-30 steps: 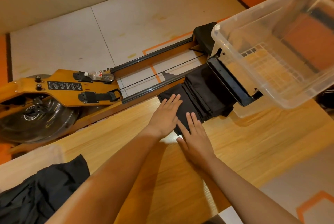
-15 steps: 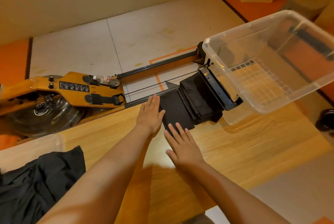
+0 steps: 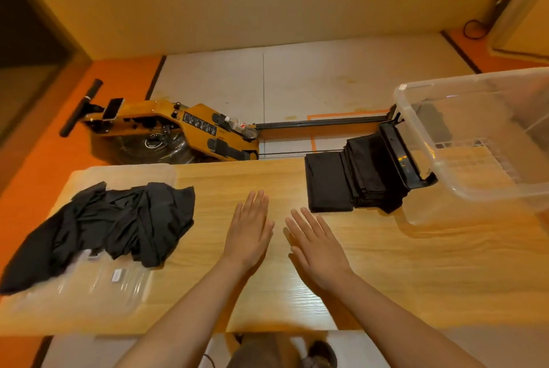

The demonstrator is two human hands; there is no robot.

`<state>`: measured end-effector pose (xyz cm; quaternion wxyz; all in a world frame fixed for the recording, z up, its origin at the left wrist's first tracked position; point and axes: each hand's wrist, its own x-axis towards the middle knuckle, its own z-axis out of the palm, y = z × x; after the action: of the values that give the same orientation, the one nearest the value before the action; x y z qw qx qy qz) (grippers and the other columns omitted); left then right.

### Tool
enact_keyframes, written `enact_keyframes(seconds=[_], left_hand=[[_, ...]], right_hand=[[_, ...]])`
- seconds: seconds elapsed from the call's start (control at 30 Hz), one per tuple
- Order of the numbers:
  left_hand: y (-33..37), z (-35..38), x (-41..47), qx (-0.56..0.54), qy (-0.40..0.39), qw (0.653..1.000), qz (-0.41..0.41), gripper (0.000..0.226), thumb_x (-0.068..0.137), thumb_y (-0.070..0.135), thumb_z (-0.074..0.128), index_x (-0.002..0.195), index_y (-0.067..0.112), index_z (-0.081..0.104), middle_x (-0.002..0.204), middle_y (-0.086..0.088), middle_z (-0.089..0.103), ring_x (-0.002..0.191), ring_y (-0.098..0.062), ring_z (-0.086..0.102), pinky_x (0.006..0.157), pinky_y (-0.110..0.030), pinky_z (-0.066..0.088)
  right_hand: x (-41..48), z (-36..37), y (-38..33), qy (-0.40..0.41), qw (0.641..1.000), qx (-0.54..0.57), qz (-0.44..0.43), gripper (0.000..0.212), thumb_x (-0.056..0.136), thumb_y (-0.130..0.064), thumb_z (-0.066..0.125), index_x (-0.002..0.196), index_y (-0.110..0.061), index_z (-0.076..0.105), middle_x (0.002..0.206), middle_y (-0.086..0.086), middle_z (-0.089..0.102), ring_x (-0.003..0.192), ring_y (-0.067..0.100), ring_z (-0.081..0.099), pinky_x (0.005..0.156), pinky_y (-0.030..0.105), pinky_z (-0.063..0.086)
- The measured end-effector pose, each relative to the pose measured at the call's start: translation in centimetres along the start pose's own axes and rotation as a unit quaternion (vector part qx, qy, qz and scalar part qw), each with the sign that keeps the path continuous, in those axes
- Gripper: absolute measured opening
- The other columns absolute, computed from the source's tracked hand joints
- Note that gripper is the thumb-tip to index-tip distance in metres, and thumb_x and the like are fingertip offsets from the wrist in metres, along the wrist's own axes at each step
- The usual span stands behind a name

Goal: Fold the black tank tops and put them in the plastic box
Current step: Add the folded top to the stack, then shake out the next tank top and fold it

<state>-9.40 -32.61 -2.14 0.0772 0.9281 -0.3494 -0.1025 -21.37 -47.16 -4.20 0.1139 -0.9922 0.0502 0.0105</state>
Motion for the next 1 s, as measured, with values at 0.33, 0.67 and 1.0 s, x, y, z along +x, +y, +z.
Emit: enact_keyframes(seconds=[0.33, 0.67, 1.0], left_hand=[[-9.8, -0.7, -8.3, -0.03, 0.096, 0.989, -0.108, 0.063, 0.097, 0.045, 0.012, 0.154, 0.019, 0.006, 0.161, 0.004, 0.004, 0.148, -0.008, -0.005, 0.119, -0.03, -0.009], [-21.9, -2.7, -10.5, -0.05, 0.126, 0.979, -0.155, 0.06, 0.098, 0.045, 0.009, 0.153, 0.022, 0.005, 0.16, 0.006, 0.002, 0.148, -0.007, -0.009, 0.12, -0.031, -0.005], [-26.1, -3.1, -10.6, -0.136, 0.065, 0.981, -0.121, 0.052, 0.103, 0.041, 0.035, 0.151, 0.025, 0.026, 0.156, 0.006, 0.029, 0.143, -0.009, 0.024, 0.115, -0.024, 0.015]], right_hand=[[4.4, 0.6, -7.5, -0.044, 0.996, -0.014, -0.077, 0.06, 0.098, -0.044, 0.02, 0.152, -0.019, 0.022, 0.159, 0.001, 0.016, 0.148, 0.02, 0.005, 0.115, 0.036, -0.001], [12.9, 2.8, -21.4, -0.056, 0.992, 0.061, -0.091, 0.079, 0.084, -0.058, -0.002, 0.153, -0.021, 0.003, 0.159, -0.005, -0.005, 0.145, 0.01, -0.014, 0.118, 0.031, -0.008], [14.0, 5.7, -28.0, -0.019, 0.977, 0.196, 0.078, 0.07, 0.098, -0.058, 0.019, 0.141, -0.01, 0.045, 0.149, 0.005, 0.041, 0.14, 0.017, 0.035, 0.111, 0.029, 0.03]])
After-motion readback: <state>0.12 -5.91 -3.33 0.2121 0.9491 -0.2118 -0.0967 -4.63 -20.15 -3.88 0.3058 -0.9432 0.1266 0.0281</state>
